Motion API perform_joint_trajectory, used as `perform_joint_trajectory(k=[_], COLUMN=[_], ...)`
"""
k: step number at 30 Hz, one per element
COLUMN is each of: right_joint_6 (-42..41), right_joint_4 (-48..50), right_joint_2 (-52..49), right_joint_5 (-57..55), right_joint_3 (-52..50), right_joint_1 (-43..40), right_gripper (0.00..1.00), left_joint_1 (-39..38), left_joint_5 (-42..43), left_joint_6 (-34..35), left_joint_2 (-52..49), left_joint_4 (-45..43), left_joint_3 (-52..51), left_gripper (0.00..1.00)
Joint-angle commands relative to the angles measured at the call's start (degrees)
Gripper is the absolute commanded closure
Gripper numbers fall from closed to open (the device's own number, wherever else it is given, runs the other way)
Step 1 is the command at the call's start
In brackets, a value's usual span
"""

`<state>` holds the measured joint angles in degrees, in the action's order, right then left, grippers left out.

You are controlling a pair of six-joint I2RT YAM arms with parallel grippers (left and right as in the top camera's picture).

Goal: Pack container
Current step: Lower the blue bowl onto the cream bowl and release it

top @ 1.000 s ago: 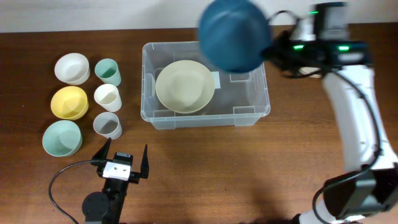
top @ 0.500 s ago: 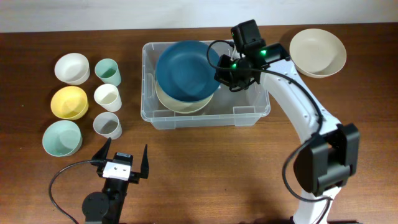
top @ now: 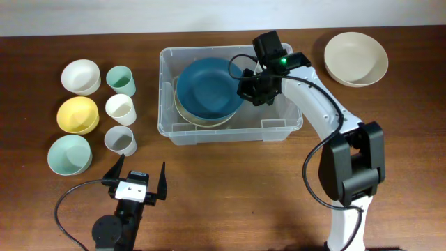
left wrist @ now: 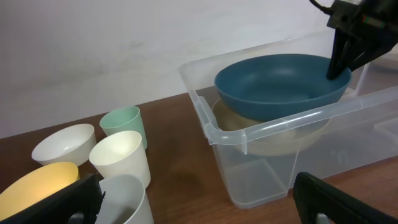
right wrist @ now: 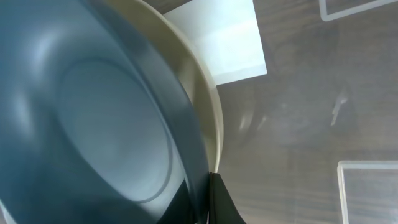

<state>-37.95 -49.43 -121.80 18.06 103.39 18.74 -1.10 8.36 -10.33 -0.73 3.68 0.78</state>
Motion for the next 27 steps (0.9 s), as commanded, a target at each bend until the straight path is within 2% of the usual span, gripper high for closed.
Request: perform_joint_trajectory(k=[1, 27], right_joint_6=[-0.39, -0.39], right_joint_4=[0.44, 1.92], right_joint_2=[-0.94, -1.49], right_joint_5=[1.33, -0.37], right_joint_3=[1.03, 1.03], right_joint_1=[0.07, 2.25], right_gripper=[0.96, 0.95], left_joint_1=[0.04, 0.04], left_joint_5=[-0.22, -0.22], left_joint_6=[-0.94, -0.94], left_joint_2=[0.44, 0.44], left_joint_4=[0.20, 0.20], left_joint_3=[-0.28, -0.28], left_gripper=[0.00, 0.00])
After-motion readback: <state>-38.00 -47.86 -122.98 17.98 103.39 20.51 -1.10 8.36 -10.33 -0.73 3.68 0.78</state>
